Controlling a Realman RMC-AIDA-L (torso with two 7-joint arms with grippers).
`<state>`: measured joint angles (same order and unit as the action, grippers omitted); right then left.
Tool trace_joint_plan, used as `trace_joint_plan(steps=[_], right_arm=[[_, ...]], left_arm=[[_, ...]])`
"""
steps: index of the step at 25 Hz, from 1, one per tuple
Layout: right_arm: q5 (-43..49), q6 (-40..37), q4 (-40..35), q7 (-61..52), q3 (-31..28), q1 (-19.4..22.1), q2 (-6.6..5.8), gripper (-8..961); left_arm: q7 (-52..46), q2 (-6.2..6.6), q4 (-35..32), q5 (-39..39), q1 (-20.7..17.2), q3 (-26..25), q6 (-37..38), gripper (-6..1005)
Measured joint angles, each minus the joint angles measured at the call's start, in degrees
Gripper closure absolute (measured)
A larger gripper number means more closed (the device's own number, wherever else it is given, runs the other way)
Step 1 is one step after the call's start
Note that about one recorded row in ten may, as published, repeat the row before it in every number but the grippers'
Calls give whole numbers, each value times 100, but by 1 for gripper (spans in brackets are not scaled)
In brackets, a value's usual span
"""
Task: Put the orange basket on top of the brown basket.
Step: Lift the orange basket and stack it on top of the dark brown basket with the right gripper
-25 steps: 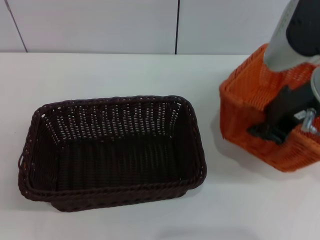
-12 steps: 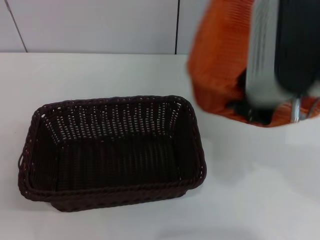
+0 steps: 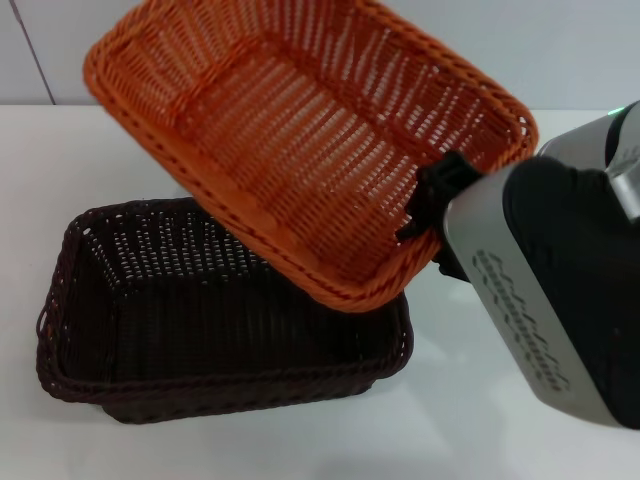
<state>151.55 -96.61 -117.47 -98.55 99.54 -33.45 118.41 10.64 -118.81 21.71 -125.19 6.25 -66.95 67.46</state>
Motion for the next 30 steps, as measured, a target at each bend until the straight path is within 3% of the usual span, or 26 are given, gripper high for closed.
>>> trace_joint_plan(steps=[4,8,15,30], right_arm=[[-17,-94,17,509,50,-72,-23,798],[-27,5,78,1527,206,226,95,795],[-123,138,189,2470,341,365,112,790],[98,949,960,2800,726,365,97,778]], left_arm=[[-1,-14,44,0,-9,44,-10,203],[-41,-19,110,0,-10,77,-14,203],[-240,-13,138,9,-22,77,-21,203],[-307,-20,140,5,-28,193,-43,207]])
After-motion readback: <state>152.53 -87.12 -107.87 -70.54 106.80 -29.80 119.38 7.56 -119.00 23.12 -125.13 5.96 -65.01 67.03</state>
